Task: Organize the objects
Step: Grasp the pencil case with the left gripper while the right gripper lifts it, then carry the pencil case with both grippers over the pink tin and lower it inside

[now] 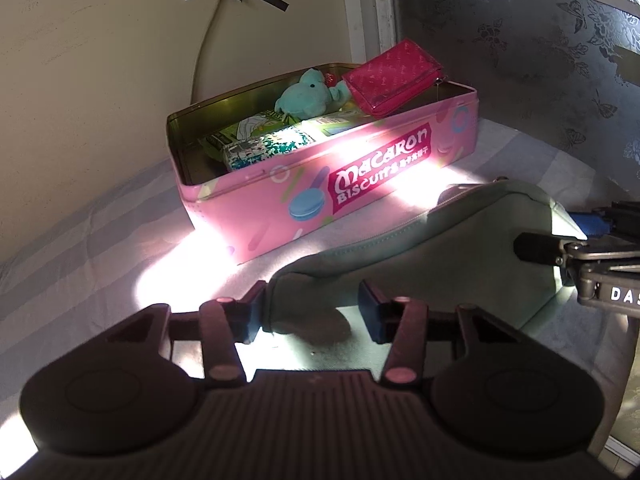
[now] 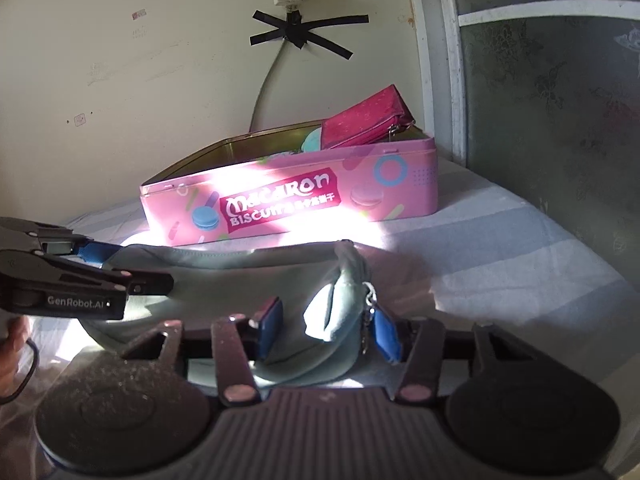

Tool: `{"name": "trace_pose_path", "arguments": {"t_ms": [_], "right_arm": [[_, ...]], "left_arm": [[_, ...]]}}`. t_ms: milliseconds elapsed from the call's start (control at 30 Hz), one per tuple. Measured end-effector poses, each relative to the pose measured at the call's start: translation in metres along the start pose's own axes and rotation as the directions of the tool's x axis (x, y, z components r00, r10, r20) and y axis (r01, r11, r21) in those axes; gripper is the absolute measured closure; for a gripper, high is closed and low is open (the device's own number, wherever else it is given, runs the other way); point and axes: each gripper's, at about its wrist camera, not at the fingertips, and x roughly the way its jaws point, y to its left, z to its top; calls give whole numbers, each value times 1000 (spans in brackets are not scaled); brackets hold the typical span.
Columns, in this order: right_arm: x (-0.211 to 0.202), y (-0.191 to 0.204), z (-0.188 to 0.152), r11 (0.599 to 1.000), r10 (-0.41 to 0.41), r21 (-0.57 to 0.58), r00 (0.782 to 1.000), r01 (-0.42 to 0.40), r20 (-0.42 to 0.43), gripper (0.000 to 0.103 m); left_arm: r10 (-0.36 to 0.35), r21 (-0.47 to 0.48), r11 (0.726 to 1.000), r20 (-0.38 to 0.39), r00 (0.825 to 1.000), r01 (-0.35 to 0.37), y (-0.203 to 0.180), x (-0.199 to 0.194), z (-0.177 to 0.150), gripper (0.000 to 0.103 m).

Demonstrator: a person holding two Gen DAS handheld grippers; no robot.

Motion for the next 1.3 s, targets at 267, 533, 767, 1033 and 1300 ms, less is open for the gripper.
{"name": "trace_pose_path", "arguments": {"t_ms": [267,533,767,1033,1300], "right_arm": [[-28,16,36,997,-24,-69,980,38,196,67],[-16,25,87,996,7,-90,949,22,314,67],[-2,23,103,996,23,-86,943,6,331,67],[19,15,116,997,27,-72,941,-3,338,67],[57,0,135,998,51,-55,944,-35,327,67]], "left_arm": [[19,-77,997,118,993,-10,25,-34,36,71],[99,-73,994,196,976,-86,39,-40,77,71],[128,-71,991,190,973,-116,43,-31,89,71],[148,-59,988,169,974,-139,43,-11,106,71],[193,-47,981,147,970,-188,46,19,131,71]]}}
